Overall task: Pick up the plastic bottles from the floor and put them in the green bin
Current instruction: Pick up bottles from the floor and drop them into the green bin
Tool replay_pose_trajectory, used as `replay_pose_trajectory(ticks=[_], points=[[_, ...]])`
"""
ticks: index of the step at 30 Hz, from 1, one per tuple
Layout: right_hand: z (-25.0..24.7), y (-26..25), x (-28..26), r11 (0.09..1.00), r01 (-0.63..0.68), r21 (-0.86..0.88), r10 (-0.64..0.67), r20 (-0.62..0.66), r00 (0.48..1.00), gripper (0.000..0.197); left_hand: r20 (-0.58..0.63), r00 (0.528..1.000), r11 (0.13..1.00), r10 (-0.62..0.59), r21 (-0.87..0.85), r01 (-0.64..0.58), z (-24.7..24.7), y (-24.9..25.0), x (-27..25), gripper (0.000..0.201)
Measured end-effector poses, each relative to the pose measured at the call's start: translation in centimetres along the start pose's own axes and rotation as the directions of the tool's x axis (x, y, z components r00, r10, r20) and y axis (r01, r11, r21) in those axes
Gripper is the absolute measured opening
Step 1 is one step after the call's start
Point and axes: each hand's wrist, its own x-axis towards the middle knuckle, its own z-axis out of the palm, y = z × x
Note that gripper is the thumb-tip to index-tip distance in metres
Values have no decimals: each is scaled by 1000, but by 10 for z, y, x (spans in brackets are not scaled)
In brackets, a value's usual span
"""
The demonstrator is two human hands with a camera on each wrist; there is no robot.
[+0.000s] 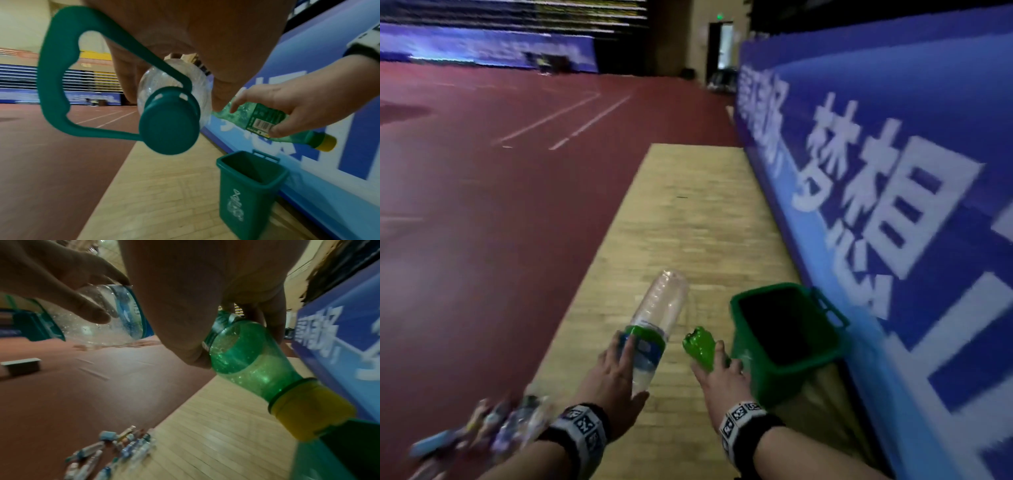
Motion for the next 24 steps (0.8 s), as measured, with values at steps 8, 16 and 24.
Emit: replay_pose_trajectory(ticks=[8, 16, 24], points=[[31, 170, 71, 958, -275, 86, 258, 163, 952, 75, 235, 947, 970, 220, 47, -238, 49, 136, 152, 100], [46, 279, 136, 879, -456, 141, 388, 343, 855, 76, 384, 804, 820, 454, 173, -546, 88, 216, 330, 83], [55, 354, 180, 852, -484, 201, 359, 450, 818, 74, 434, 817, 848, 380, 190, -495, 137, 290, 441, 91]])
